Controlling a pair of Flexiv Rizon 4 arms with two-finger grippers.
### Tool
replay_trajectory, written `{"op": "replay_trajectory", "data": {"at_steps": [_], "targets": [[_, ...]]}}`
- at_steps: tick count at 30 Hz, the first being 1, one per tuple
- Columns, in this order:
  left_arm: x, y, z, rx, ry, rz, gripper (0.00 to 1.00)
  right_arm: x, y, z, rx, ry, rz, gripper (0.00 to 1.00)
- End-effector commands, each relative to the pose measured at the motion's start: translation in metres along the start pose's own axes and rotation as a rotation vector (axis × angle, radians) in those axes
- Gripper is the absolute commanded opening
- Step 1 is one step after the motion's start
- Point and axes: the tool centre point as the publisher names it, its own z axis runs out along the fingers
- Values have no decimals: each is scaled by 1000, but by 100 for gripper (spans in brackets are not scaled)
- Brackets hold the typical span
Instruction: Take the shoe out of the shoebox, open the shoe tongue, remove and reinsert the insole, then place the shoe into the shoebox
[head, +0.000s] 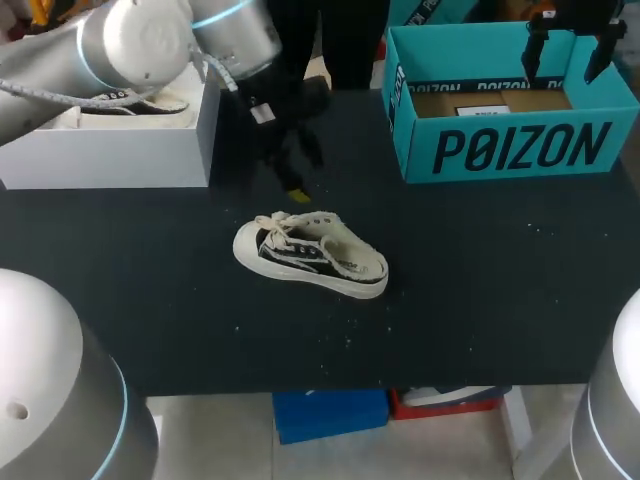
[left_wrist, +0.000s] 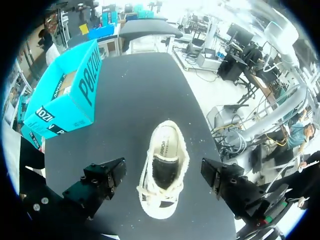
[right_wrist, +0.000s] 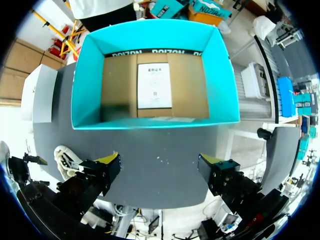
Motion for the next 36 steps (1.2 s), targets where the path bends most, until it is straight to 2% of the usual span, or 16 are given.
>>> {"op": "replay_trajectory", "data": {"at_steps": [1,12,36], "targets": [[30,34,-31,257,-119,49,100,0,0,0,1,-1,0,100],[49,82,-62,339,-179,138,100,0,0,0,1,-1,0,100],[49,82,-62,339,-179,138,100,0,0,0,1,-1,0,100]]}}
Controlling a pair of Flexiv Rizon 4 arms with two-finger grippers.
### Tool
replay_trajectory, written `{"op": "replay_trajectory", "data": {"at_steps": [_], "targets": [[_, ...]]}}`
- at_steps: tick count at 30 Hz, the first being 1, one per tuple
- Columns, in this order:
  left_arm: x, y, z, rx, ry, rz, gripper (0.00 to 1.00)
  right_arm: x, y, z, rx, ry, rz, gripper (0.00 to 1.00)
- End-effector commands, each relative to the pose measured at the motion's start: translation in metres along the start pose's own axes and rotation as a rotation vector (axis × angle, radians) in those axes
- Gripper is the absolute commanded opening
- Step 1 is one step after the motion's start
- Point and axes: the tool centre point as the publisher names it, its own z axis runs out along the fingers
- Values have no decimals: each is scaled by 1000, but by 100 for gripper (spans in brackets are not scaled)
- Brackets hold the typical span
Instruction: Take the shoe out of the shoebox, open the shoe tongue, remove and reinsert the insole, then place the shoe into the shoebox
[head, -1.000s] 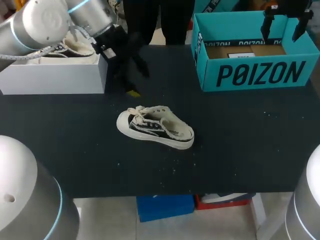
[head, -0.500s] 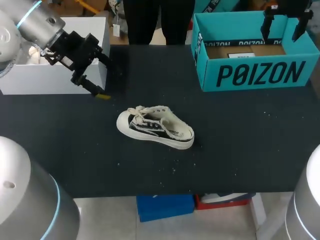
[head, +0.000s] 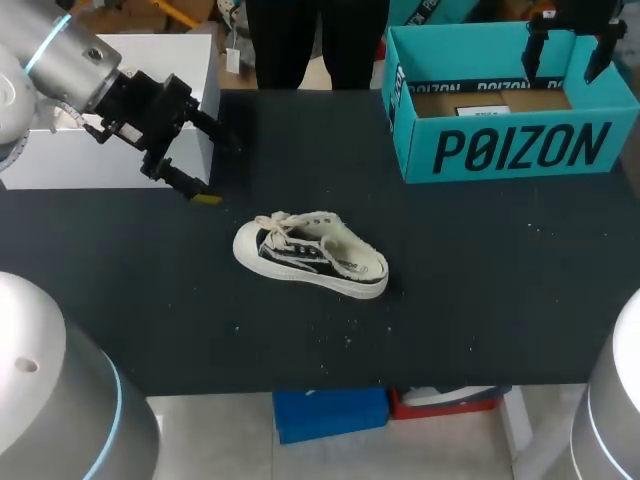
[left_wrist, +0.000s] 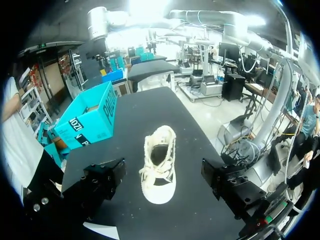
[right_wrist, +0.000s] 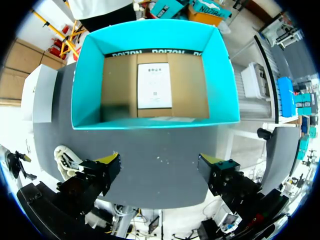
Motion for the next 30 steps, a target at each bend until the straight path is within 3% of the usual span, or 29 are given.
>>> {"op": "replay_trajectory", "data": {"at_steps": [1,6,11,14,17,30], "targets": [[1,1,0,0,-4,2,100,0,0,0,1,-1,0,100],[1,1,0,0,-4,2,100,0,0,0,1,-1,0,100],[1,1,0,0,-4,2,100,69,-61,-5,-28,33,-302,100],[1,1,0,0,-4,2,100,129,-114,-8,-109,90,-550,100],[1,1,0,0,-4,2,100,166,-165,-8,-186,202,-751,100],[1,1,0,0,-4,2,100,166,-165,-8,-186,202,-751,100]]}}
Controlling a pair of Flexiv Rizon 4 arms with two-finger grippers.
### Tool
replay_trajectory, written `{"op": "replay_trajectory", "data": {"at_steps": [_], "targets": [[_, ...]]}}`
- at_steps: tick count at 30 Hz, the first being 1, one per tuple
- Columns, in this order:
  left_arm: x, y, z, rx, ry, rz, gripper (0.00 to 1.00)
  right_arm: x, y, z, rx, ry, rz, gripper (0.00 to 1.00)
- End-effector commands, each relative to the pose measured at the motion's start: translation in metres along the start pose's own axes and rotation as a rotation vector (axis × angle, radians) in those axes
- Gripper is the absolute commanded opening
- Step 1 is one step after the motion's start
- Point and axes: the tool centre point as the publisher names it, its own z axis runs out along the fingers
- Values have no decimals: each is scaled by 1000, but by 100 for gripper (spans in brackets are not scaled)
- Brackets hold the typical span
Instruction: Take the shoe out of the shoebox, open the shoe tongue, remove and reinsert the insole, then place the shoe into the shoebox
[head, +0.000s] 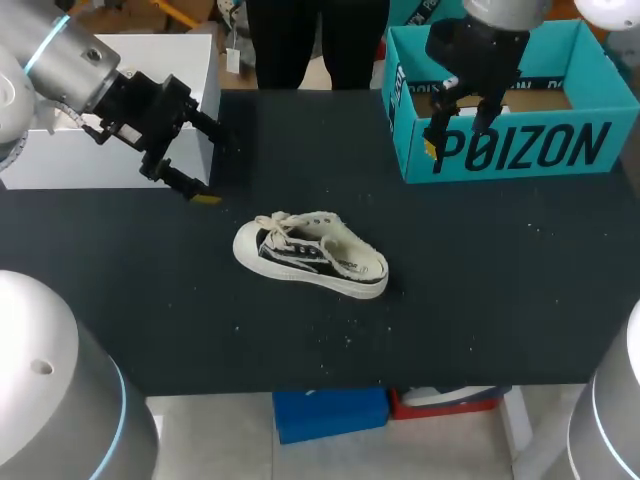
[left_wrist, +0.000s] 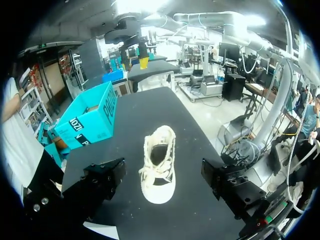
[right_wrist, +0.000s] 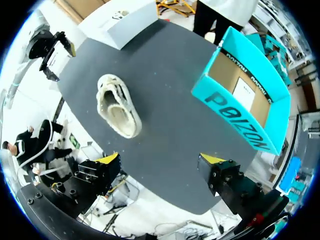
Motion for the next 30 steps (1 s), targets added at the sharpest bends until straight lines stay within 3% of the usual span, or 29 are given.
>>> {"op": "replay_trajectory", "data": {"at_steps": [1,6,8,24,30], "targets": [[0,1,1,-1,-1,2,100,7,-7,2,-161,46,-154,100],[0,1,1,-1,-1,2,100,72,15,35,-169,182,-437,100],[0,1,1,-1,-1,2,100,89,14,43,-218,160,-479,100],[0,1,1,-1,-1,2,100,89,14,43,-218,160,-479,100],[0,1,1,-1,-1,2,100,99,3,80,-452,112,-509,100]]}}
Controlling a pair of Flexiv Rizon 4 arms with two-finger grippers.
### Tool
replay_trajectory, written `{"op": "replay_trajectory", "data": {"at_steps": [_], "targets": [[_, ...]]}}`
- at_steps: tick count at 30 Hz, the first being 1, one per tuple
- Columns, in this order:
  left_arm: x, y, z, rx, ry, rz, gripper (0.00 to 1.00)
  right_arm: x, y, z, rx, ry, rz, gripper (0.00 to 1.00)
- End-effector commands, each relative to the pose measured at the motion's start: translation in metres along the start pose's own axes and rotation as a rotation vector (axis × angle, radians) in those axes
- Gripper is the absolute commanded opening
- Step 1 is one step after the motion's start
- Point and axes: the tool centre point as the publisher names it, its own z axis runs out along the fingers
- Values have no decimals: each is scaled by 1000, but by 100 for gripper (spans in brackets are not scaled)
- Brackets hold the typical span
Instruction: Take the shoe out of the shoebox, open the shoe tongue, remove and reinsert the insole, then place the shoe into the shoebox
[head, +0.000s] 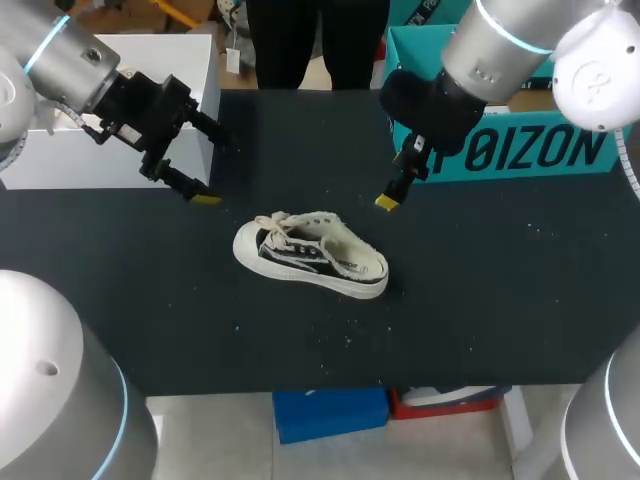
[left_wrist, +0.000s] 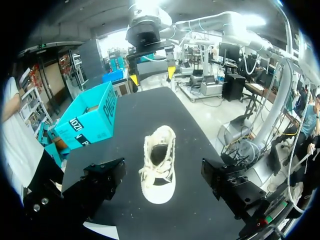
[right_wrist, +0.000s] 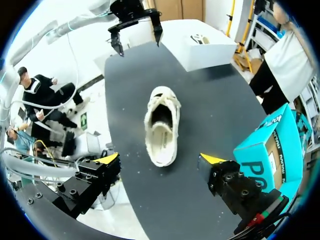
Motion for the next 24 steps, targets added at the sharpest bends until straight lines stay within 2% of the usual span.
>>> {"op": "replay_trajectory", "data": {"at_steps": [1,4,7,21,22,24], "targets": [[0,0,1,-1,-2,2,100,14,-25,31,-201,-85,-24,100],[0,0,1,-1,-2,2,100,17,-33,45,-252,-107,-37,100],[0,0,1,-1,-2,2,100,15,-37,58,-303,-84,-61,100],[0,0,1,-1,-2,2,100,15,-38,60,-291,-61,-60,100],[0,0,1,-1,-2,2,100,14,-42,66,-297,-71,-62,100],[0,0,1,-1,-2,2,100,13,-44,76,-411,-88,-78,100]]}}
